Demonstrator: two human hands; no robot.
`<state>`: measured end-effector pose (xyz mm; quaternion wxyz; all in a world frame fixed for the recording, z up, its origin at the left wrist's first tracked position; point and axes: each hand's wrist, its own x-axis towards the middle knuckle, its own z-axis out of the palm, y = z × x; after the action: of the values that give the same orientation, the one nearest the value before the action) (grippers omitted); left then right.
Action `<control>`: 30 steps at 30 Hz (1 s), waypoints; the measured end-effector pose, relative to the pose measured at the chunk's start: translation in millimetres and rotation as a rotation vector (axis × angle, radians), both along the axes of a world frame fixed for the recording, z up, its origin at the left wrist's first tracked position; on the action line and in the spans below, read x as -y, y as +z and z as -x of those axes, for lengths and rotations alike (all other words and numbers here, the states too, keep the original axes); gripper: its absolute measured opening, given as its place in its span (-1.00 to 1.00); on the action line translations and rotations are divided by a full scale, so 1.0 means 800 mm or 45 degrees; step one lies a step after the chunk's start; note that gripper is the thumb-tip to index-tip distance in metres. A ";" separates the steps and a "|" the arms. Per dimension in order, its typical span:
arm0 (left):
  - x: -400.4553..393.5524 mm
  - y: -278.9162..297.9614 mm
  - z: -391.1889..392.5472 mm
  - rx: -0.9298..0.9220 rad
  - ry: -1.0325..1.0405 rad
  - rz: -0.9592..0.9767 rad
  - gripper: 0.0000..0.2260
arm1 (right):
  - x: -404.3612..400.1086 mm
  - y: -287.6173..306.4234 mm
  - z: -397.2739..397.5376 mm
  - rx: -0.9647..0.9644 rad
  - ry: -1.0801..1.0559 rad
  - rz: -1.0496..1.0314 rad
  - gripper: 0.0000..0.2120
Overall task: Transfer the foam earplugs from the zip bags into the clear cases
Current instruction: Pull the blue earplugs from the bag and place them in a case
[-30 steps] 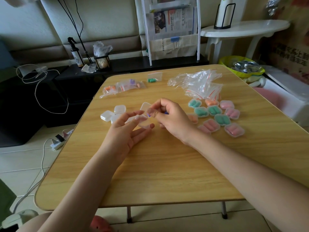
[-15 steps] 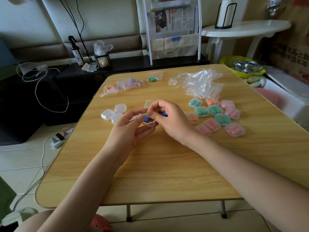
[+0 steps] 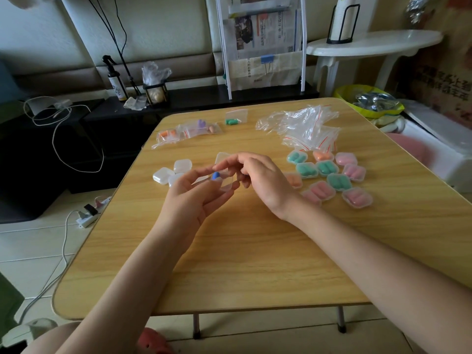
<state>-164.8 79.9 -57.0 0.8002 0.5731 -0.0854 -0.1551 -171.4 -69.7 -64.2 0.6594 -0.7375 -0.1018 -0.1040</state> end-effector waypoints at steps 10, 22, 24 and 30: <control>-0.004 0.001 -0.007 -0.065 0.158 0.074 -0.88 | 0.003 -0.005 -0.009 -0.041 -0.124 -0.406 -0.88; -0.002 -0.001 -0.003 -0.112 0.022 0.103 -0.88 | -0.001 -0.006 -0.007 0.010 -0.202 -0.179 -0.95; -0.003 -0.001 -0.003 -0.116 0.014 0.107 -0.85 | -0.004 -0.006 -0.006 0.061 -0.210 -0.105 -0.96; -0.004 -0.003 -0.004 -0.136 -0.030 0.143 -0.88 | -0.007 -0.011 -0.008 0.116 -0.338 0.102 -0.90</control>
<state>-161.3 83.0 -59.4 0.8327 0.5171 -0.0580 -0.1896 -165.2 -64.2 -73.1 0.6045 -0.7649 -0.0372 -0.2194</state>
